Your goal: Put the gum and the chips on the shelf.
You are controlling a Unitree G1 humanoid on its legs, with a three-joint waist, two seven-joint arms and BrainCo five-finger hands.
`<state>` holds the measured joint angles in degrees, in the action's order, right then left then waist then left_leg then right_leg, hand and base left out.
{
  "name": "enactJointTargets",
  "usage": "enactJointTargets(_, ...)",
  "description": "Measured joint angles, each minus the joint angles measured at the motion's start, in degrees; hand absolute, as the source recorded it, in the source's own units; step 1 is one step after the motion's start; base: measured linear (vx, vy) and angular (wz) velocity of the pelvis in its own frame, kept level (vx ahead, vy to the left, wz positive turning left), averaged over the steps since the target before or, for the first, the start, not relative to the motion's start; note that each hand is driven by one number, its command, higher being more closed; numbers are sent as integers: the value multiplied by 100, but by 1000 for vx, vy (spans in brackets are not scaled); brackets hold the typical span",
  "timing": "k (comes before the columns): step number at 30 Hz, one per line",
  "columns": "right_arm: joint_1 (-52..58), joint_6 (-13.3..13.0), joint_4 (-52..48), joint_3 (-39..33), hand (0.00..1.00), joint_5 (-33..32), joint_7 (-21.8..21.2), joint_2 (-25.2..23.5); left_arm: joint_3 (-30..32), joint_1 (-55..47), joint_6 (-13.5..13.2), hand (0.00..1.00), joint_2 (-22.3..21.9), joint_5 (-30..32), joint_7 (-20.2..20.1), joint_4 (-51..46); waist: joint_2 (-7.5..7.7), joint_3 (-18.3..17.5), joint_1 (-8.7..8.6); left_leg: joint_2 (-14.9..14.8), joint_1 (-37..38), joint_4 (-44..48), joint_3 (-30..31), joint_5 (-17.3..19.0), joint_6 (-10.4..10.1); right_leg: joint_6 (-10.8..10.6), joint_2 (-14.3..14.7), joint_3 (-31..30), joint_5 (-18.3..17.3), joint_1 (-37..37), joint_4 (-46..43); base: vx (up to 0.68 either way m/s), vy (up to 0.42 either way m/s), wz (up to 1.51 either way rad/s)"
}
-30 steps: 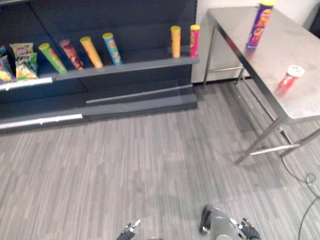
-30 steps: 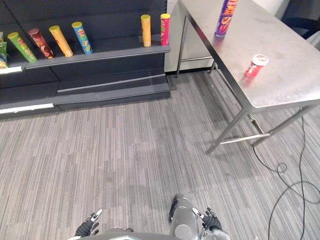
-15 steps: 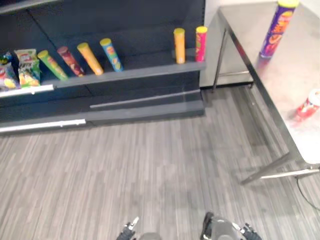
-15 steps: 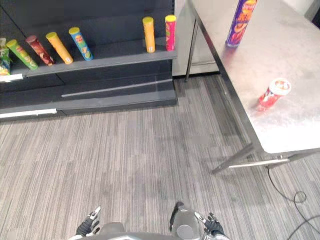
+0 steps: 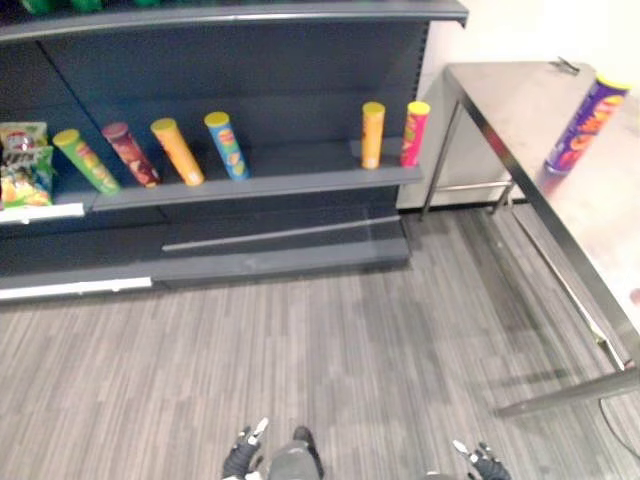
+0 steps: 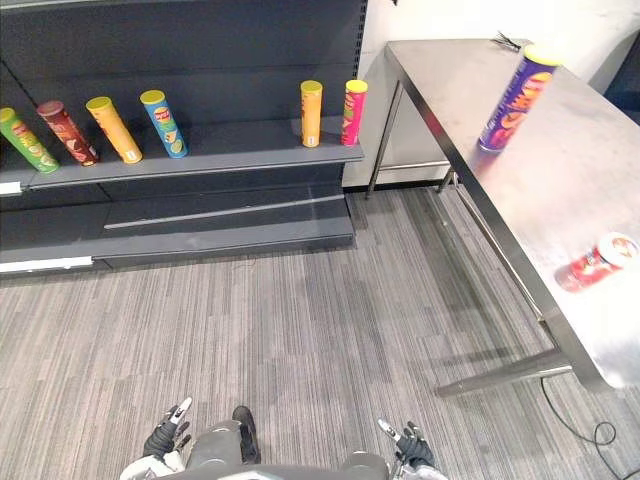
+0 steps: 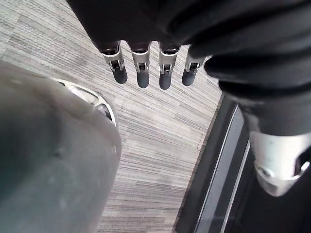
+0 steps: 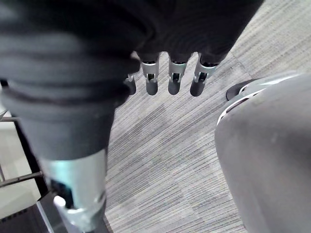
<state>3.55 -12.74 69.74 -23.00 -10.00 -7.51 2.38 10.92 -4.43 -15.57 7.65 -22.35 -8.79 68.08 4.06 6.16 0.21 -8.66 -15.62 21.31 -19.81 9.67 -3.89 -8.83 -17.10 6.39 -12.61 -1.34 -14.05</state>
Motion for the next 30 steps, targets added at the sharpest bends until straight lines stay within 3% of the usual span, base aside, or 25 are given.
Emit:
enactJointTargets(2, -71, 0, 99, -171, 0, 0, -15, 1, -37, 4, 7, 0, 15, 11, 1, 149, 5, -63, 19, 162, 244, -144, -62, 121, 39, 63, -81, -217, 367, 24, -63, 315, 271, -37)
enactJointTargets(6, -85, -2, 99, -180, 0, 8, -62, -3, -425, -107, 65, 0, 105, 102, 9, 308, -158, -117, 53, 218, 1094, -515, -524, 169, 318, 46, -182, -678, 1324, 830, -1627, 370, 230, -70)
enactJointTargets(7, -69, -5, 81, -187, 0, -9, -89, -16, -502, -137, 71, 0, 111, 118, 8, 306, -215, -93, 33, 203, 1222, -536, -567, 203, 371, 9, -180, -626, 1385, 925, -1931, 297, 102, -63)
enactJointTargets(8, -80, -19, 53, -172, 0, 5, -95, 20, -627, -189, 82, 0, 144, 120, 17, 317, -227, -80, -21, 206, 1549, -691, -646, 249, 422, 55, -198, -230, 1301, 1143, -2640, 252, 7, -59)
enactJointTargets(9, -83, -30, 27, -109, 0, 4, -115, 73, -700, -207, 110, 0, 127, 127, 19, 311, -283, -46, -32, 204, 1931, -974, -672, 251, 423, 309, -194, 344, 922, 1324, -3236, 242, -6, -59)
enactJointTargets(11, -95, -31, -91, 127, 0, 5, -125, 155, -729, -205, 118, 0, 57, 153, 14, 298, -369, -10, -72, 170, 2319, -1215, -811, 245, 414, 501, -183, 1334, 275, 1491, -3524, 230, -42, -45)
enactJointTargets(13, -98, -42, -213, 340, 0, 9, -144, 167, -667, -238, 119, 0, 53, 271, 5, 296, -358, -7, -164, 152, 2434, -1200, -881, 243, 406, 619, -161, 2100, 194, 1576, -2762, 192, -101, -28)
enactJointTargets(14, -90, -39, -223, 447, 0, 10, -154, 166, -599, -248, 123, 0, 88, 283, 2, 255, -263, 3, -157, 265, 2530, -1231, -967, 238, 278, 864, -53, 2468, 471, 1519, -1854, 179, -117, -40)
enactJointTargets(15, -107, -35, -206, 510, 0, 18, -156, 228, -593, -256, 129, 0, 39, 284, 10, 264, -273, 27, -107, 255, 2591, -1301, -966, 242, 248, 982, 52, 2579, 408, 1365, -1589, 219, -119, -75)
enactJointTargets(16, -152, -47, -215, 579, 0, 62, -155, 345, -600, -276, 135, 0, -132, 306, -2, 276, -557, 34, -74, 79, 2592, -1422, -967, 187, 139, 1095, 390, 2674, 480, 1228, -1104, 237, -125, -79)
enactJointTargets(17, -223, -44, -237, 628, 0, 62, -157, 417, -610, -253, 131, 0, -227, 336, -8, 276, -689, 84, -88, 100, 2679, -1608, -996, 111, 35, 1094, 526, 2783, 481, 1198, -866, 208, -99, -68)
enactJointTargets(19, -293, -37, -229, 765, 0, 64, -145, 509, -610, -199, 124, 0, -297, 336, -15, 265, -770, 169, -130, 105, 2816, -1846, -1119, 23, -95, 1098, 613, 2866, 478, 1203, -820, 105, -51, -33)
enactJointTargets(24, -261, -37, -242, 1100, 0, 72, -163, 563, -590, -188, 118, 0, -220, 330, -60, 132, -548, 293, -132, 191, 3003, -1931, -1266, -8, -125, 1097, 449, 3230, 469, 1117, -890, -23, -20, -18)
enactJointTargets(28, -214, -34, -251, 1224, 0, 67, -179, 559, -428, -188, 136, 0, -162, 315, -65, 130, -474, 337, -158, 324, 2944, -1929, -1316, -6, -130, 1052, 358, 3335, 468, 1131, -618, -68, 52, -2)
enactJointTargets(30, -93, -35, -259, 1210, 0, 67, -177, 564, -441, -150, 195, 0, -123, 317, -59, 131, -477, 318, -175, 329, 2905, -1922, -1465, 86, -218, 1023, 210, 3438, 250, 1231, -890, -47, -7, 16)
